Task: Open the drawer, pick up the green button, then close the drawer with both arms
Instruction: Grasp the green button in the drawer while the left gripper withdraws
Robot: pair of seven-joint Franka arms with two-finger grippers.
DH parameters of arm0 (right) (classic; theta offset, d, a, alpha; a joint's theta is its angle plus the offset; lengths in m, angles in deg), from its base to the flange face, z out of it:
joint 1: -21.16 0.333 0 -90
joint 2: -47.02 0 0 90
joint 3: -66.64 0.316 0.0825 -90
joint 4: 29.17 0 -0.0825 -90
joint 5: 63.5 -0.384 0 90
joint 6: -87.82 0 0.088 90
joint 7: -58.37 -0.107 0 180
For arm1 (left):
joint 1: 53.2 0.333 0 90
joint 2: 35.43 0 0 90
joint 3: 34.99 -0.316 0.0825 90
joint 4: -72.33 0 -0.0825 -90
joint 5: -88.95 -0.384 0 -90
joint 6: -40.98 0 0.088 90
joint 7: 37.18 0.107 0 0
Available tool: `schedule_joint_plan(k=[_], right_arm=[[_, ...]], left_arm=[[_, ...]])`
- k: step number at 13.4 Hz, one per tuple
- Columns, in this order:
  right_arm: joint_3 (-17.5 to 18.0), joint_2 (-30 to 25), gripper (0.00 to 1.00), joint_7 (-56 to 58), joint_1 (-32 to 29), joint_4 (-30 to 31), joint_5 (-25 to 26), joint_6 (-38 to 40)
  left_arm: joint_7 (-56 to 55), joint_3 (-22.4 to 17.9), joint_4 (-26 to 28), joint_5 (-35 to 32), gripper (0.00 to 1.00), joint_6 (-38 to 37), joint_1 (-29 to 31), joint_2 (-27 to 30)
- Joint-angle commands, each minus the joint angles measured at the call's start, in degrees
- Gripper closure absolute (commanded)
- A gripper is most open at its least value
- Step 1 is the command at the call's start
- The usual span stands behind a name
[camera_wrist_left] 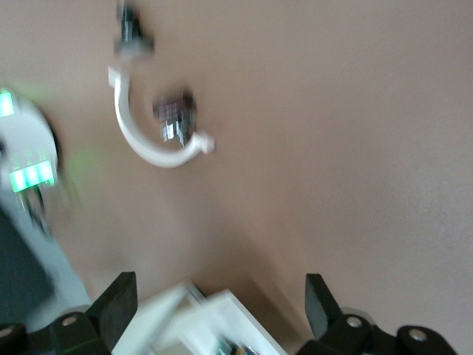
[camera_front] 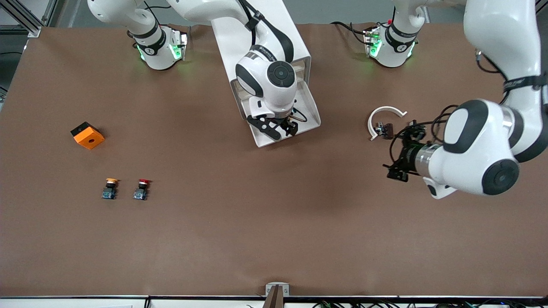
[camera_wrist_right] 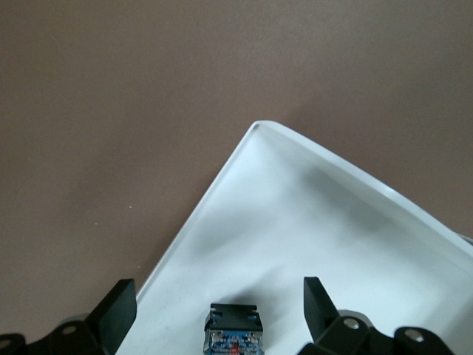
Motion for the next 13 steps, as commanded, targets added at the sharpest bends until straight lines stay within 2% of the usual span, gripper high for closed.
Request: schedule_joint_plan(k=[1,5,10,13], right_arm=[[-0.5,1.8,0.0,-1.1,1.4,-1.4,-0.4,-0.2],[-0.4,2.7,0.0,-0.9,2.6,-1.3,-0.4,-0.2],[-0.5,2.7,0.0,-1.6,3.3,-1.4,-0.5,0.0],[-0.4,2.7,0.0,-1.6,3.4,-1.4,-0.6,0.2]], left_arm=[[7.8,-0.3,1.4,-3.7,0.0,-0.5,0.0,3.9],[17.3,-0.2,1.7,-12.4,0.0,-0.4,-0.2,8.0],[29.3,0.1,5.0,-12.2,0.0,0.7,0.4,12.6],[37.9,0.1,12.0,-11.4,0.0,5.4,1.0,17.5]])
